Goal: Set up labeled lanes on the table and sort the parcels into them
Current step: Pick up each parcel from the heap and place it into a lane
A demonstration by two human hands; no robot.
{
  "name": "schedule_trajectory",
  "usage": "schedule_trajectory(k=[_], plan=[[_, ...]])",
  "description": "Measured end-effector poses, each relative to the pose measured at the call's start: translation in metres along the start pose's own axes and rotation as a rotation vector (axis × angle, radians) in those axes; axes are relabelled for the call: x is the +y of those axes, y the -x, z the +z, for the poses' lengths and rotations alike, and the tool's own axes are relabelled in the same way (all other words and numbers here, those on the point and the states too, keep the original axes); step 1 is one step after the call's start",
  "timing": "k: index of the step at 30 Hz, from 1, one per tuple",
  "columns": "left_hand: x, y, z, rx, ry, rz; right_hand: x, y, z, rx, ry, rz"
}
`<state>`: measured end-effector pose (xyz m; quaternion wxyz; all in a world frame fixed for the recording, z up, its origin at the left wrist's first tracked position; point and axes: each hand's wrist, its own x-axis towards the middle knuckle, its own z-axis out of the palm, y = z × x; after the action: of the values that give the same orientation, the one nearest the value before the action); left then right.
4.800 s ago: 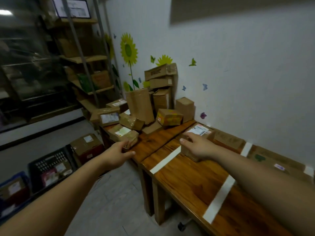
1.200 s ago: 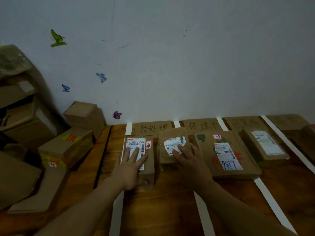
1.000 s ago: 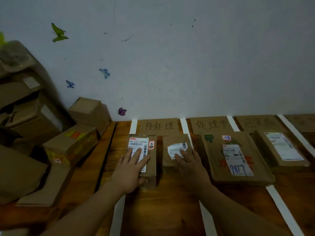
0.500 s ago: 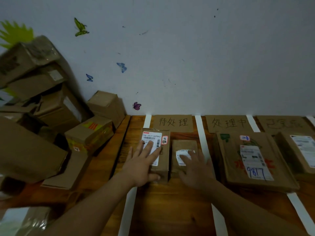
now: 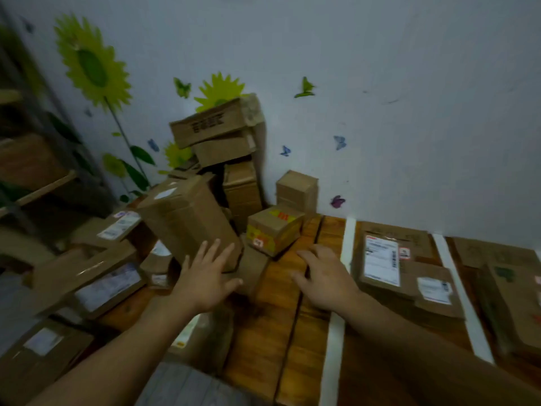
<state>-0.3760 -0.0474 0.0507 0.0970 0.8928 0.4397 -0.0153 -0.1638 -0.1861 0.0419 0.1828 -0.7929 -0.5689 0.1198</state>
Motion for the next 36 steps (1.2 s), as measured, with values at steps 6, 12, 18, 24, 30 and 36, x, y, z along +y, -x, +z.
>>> schedule_trajectory(k=[6,12,18,24,30,36], plan=[[-0.143,0.052,0.04,-0.073,0.204,-0.319,-0.093,0.005,0.091,-0.333,-0.109,0.123],[-0.208,0.043,0.114,-0.186,0.628,-0.506,-0.124,0.011,0.152,-0.42,-0.471,0.296],[-0.179,0.029,0.105,-0.172,0.943,-0.807,-0.121,-0.004,0.192,-0.424,-0.865,0.488],[-0.177,0.031,0.085,-0.11,1.225,-0.749,-0.112,-0.02,0.179,-0.233,-0.753,0.541],[-0.161,0.038,0.014,0.057,1.556,-0.513,-0.135,-0.013,0.112,0.02,-0.885,0.485],[-0.152,0.074,-0.057,0.135,1.651,-0.214,-0.185,0.024,0.048,0.381,-0.824,0.257]])
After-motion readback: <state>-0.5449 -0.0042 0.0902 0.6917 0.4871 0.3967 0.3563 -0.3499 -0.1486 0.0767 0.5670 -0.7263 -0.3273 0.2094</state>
